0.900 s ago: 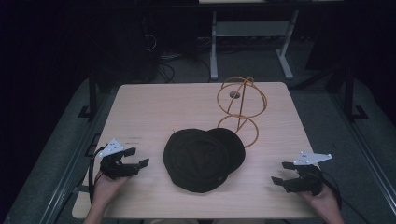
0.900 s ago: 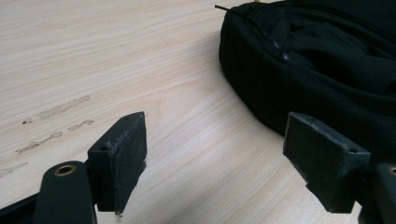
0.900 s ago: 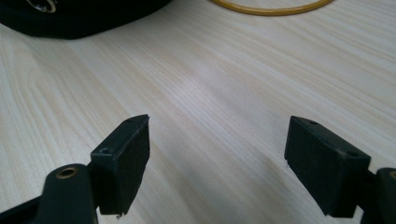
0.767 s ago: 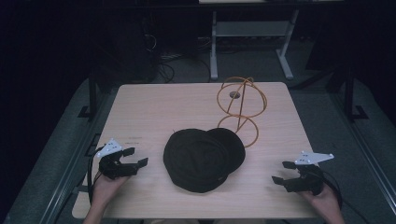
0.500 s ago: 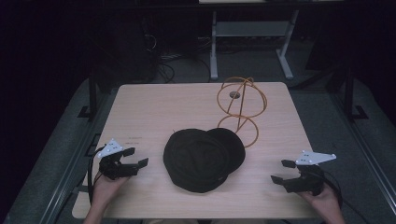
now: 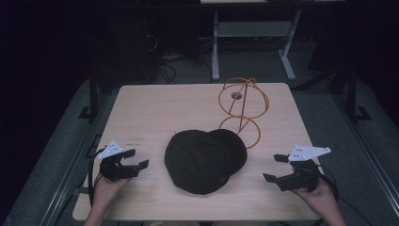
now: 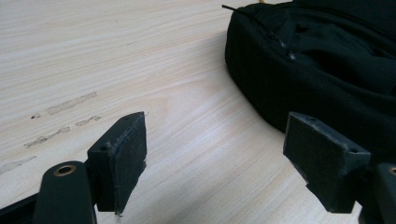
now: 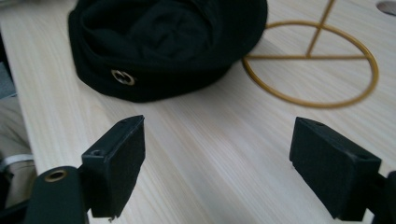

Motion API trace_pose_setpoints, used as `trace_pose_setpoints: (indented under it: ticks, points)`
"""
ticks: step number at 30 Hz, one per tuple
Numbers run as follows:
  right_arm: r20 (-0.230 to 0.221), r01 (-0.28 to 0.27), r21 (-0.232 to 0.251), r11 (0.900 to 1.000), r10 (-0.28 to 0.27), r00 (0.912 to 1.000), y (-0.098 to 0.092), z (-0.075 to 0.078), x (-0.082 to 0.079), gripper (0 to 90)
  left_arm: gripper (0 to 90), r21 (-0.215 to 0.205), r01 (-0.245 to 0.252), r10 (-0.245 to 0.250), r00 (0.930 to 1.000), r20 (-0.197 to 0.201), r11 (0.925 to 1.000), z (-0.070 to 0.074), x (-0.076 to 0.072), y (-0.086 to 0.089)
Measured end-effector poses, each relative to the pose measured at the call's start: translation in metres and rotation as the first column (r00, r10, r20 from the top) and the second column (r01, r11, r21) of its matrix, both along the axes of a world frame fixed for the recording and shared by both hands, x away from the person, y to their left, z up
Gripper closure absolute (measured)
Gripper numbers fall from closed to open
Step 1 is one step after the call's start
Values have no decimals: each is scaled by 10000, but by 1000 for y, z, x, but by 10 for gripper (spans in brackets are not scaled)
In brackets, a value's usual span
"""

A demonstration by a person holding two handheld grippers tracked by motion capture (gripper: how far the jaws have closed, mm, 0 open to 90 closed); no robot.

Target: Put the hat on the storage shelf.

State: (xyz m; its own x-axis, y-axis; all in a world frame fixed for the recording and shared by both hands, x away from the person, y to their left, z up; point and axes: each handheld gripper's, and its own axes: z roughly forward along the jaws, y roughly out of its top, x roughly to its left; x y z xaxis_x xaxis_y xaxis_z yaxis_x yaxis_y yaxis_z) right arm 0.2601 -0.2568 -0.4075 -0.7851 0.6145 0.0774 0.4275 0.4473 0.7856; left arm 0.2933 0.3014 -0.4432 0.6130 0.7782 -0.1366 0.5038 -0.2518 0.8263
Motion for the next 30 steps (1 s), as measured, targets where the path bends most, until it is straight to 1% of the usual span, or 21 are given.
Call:
trace_pose_setpoints:
  ticks: [3,8,12,13,14,19,20,21,24,26,27,30]
  points:
    - [94,-350,14,9994,350,9993,8,11,2,176,211,-25,40,-41,10000,-29,10000,0,0,0]
    - [246,-855,-192,9962,860,9960,26,27,4,178,211,-37,56,-56,10000,-22,10000,0,0,0]
    - [158,-1199,-333,9922,1205,9926,40,36,9,185,212,-10,82,-82,10000,13,10000,0,1,0]
    - [185,-1282,-346,9911,1289,9915,43,37,11,186,211,36,115,-116,9999,54,9999,0,1,1]
    - [102,-1323,-354,9906,1327,9911,46,39,12,188,211,36,115,-116,9999,54,9999,0,1,1]
    - [5,-1712,-527,9838,1714,9852,62,44,18,197,211,-92,76,-76,10000,36,9999,0,2,2]
    - [5,-1712,-527,9838,1714,9852,62,44,18,197,211,-92,76,-76,10000,36,9999,0,2,2]
    - [-36,-1880,-602,9803,1881,9821,69,46,21,200,211,-95,82,-82,10000,30,9999,-1,2,2]
    - [-114,-2114,-688,9750,2111,9774,80,48,24,205,211,-122,74,-73,10000,64,9999,0,2,2]
    - [-107,-2178,-724,9733,2176,9760,83,49,25,205,211,-133,80,-79,10000,50,9999,0,2,2]
    - [-64,-2379,-829,9677,2382,9712,92,50,26,214,211,-141,104,-104,9999,6,9998,-1,2,1]
    - [-85,-2565,-920,9621,2568,9664,102,51,29,221,211,-136,129,-129,9999,1,9998,-1,3,1]
